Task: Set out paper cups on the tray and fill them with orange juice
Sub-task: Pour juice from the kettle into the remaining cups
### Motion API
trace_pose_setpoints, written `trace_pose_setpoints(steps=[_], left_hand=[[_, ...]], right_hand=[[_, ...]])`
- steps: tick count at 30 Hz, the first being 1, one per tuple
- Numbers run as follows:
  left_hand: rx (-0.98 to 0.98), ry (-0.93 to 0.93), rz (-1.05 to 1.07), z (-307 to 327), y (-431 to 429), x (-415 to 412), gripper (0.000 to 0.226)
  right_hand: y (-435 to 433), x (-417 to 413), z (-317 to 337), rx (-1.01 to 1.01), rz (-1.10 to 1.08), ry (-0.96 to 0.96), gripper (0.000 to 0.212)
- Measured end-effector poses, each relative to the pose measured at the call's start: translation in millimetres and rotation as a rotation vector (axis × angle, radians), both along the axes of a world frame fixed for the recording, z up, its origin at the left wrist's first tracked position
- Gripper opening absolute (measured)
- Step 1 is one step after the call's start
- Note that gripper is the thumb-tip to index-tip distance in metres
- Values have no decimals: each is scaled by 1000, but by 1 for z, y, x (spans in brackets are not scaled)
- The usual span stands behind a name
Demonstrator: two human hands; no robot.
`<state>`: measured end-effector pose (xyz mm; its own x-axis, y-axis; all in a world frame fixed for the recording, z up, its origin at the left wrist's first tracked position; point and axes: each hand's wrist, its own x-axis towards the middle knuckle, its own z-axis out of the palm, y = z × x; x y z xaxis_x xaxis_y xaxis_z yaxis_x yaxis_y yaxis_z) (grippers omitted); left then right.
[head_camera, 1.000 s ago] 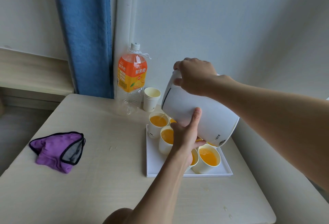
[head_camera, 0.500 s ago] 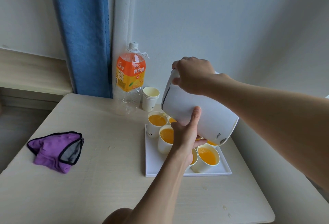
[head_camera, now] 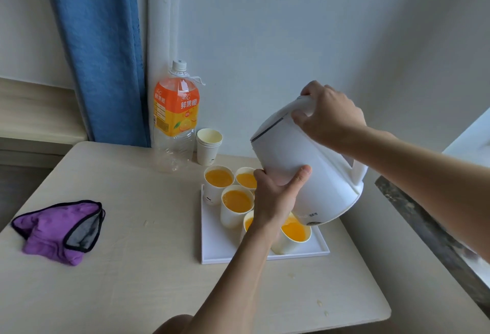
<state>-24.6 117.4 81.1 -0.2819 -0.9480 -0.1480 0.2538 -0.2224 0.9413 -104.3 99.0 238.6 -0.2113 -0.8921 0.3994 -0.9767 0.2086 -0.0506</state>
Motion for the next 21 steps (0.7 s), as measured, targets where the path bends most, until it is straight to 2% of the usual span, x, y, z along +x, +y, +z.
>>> trace_pose_setpoints(steps=[6, 8, 13, 21], left_hand=[[-10, -8, -64, -3, 12, -29, 80], [38, 24, -96, -2, 17, -38, 80], [144, 113, -183, 6, 28, -58, 64], [243, 261, -193, 1, 25, -79, 67]], right_hand=[[12, -32, -3, 2, -72, -20, 38], [13, -39, -3, 16, -80, 16, 40], [8, -52, -5, 80, -71, 132, 41], [-17, -55, -11, 186, -32, 295, 32]])
